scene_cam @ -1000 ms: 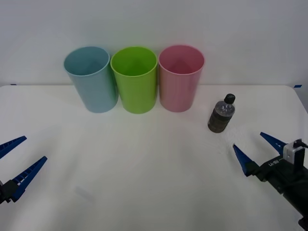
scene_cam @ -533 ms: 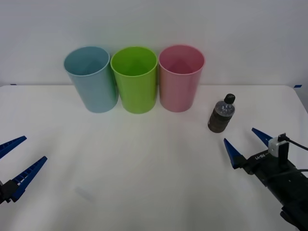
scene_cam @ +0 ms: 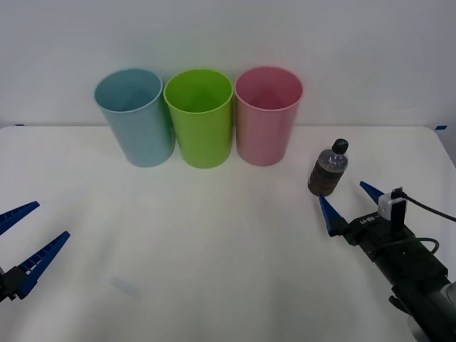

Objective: Grasp the object on the table and drop it into the matching bin: aluminum can to the light blue bin, PET bottle to the pink bin.

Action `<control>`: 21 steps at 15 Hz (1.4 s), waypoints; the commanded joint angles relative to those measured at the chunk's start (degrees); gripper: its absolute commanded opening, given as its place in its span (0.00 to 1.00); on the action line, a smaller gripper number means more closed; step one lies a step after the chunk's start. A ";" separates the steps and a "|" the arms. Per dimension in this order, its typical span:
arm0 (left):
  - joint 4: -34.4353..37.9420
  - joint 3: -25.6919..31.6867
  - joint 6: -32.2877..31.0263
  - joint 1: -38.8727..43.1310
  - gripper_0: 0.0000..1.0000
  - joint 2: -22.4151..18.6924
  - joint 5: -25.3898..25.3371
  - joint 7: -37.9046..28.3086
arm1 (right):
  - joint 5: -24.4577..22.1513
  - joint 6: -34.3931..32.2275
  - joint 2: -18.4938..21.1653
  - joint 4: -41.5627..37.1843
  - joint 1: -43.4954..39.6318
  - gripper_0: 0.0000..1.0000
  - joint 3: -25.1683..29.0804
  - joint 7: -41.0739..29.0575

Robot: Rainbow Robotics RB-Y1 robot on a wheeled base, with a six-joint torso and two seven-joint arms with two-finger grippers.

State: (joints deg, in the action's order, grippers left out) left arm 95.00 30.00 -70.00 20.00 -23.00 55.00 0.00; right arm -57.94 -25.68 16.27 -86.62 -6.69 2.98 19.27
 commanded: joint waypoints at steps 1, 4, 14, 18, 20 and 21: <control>0.00 0.00 0.00 0.00 1.00 0.00 0.00 0.00 | 0.02 0.63 -1.24 2.51 2.38 1.00 0.10 1.20; 0.00 0.00 0.00 0.00 1.00 0.00 0.00 0.00 | -0.07 2.39 -2.30 4.71 4.84 1.00 0.10 2.17; 0.00 0.00 0.00 0.00 1.00 0.00 0.00 0.00 | -0.42 6.87 -4.85 11.30 11.61 1.00 0.01 4.72; 0.00 0.00 0.00 0.00 1.00 0.00 0.00 0.00 | -0.42 8.45 -5.81 13.50 14.34 1.00 0.01 5.60; 0.00 0.00 0.00 0.00 1.00 0.00 0.00 0.00 | -0.50 9.42 -6.34 14.81 15.66 1.00 0.01 6.13; 0.00 0.00 0.00 0.00 1.00 0.00 0.00 0.00 | -0.50 9.68 -6.60 15.78 16.45 1.00 0.01 6.39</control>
State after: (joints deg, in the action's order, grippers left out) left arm 95.00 30.00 -70.00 20.00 -23.00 55.00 0.00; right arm -58.44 -16.21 9.86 -71.52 9.21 2.99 25.47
